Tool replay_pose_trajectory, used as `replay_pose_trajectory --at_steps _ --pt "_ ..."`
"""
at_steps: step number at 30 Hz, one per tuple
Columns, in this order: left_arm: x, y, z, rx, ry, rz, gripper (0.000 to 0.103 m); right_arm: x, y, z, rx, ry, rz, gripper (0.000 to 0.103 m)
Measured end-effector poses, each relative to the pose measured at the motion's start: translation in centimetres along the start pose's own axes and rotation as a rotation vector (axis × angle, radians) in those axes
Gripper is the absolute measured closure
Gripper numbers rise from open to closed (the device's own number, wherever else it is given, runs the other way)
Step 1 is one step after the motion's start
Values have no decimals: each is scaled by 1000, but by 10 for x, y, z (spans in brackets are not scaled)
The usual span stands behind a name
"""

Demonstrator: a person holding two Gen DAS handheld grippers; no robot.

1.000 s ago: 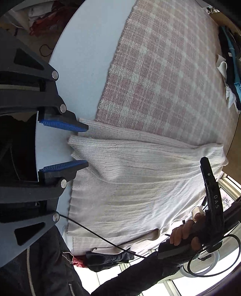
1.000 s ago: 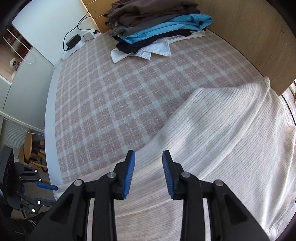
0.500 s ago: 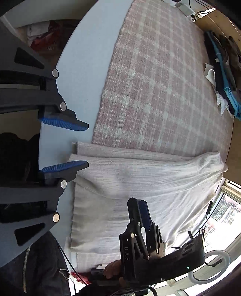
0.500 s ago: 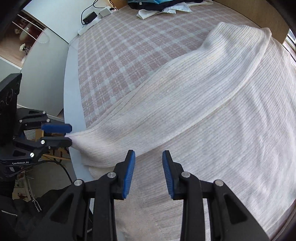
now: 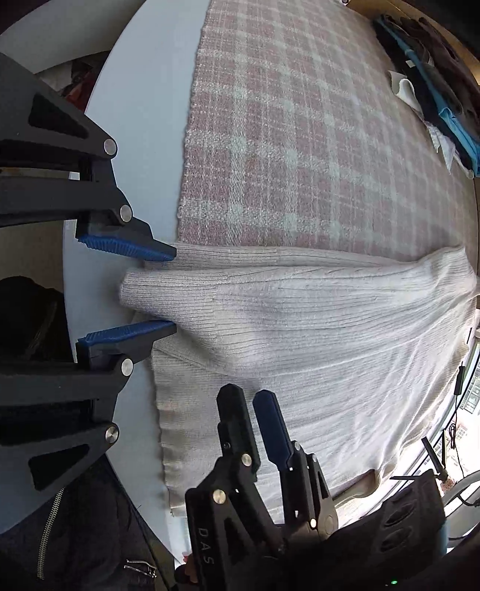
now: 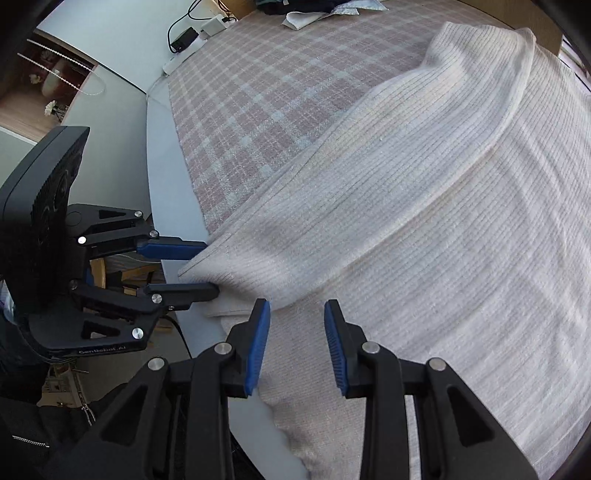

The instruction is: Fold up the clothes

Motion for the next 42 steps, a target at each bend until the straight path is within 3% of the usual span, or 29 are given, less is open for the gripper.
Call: replay_pose_trajectory --at_steps 5,10,12,13,16,18,19,22,25,27,29,31,35,39,42 --pt "11 23 -8 -24 -33 29 73 19 -13 4 -42 -21 16 73" --pt "25 21 -9 -12 -70 35 73 30 -17 10 -82 -54 -27 73" --pt "26 25 -12 -10 -111 18 73 35 -19 10 -68 -71 5 91" --pt "26 26 -13 -11 -137 14 73 36 -18 9 -51 -93 35 95" --pt "15 27 -7 -22 -217 -15 73 37 -12 2 -1 -153 86 95" --pt "6 25 1 -37 -263 -39 73 29 -10 -3 24 -175 -31 86" --pt "1 24 6 -48 -285 -50 73 25 -6 -5 15 -190 -72 74" --pt "-10 11 18 -59 -335 -94 73 12 15 0 -86 -258 -87 73" --pt "-12 -11 21 -25 -383 -78 73 -4 33 24 -239 -312 -100 73" --pt "-12 -12 20 -36 -420 -73 72 -15 21 44 -256 -342 -102 73" --pt "-8 -8 18 -24 -422 -77 72 -28 1 53 -200 -374 -114 78" --pt "-3 2 18 -22 -408 -79 72 -28 13 50 -224 -382 -109 80" --pt "-5 37 22 -74 -427 -92 72 -34 83 17 -377 -472 -37 79" --pt "-22 65 35 -122 -459 -92 71 -94 158 -63 -514 -656 -154 78" --pt "-48 72 42 -137 -504 -110 71 -157 189 -151 -535 -865 -247 74"
Point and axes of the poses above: each gripper's, at about its wrist camera, not at the fingertips, and y roughly against the way its jaws point, x to its left, z to its top, the point moved 8 cm from there along -y, roughly the way its jaws point, and after that the axes turned 10 degrees about x, right-handed, at the moved point
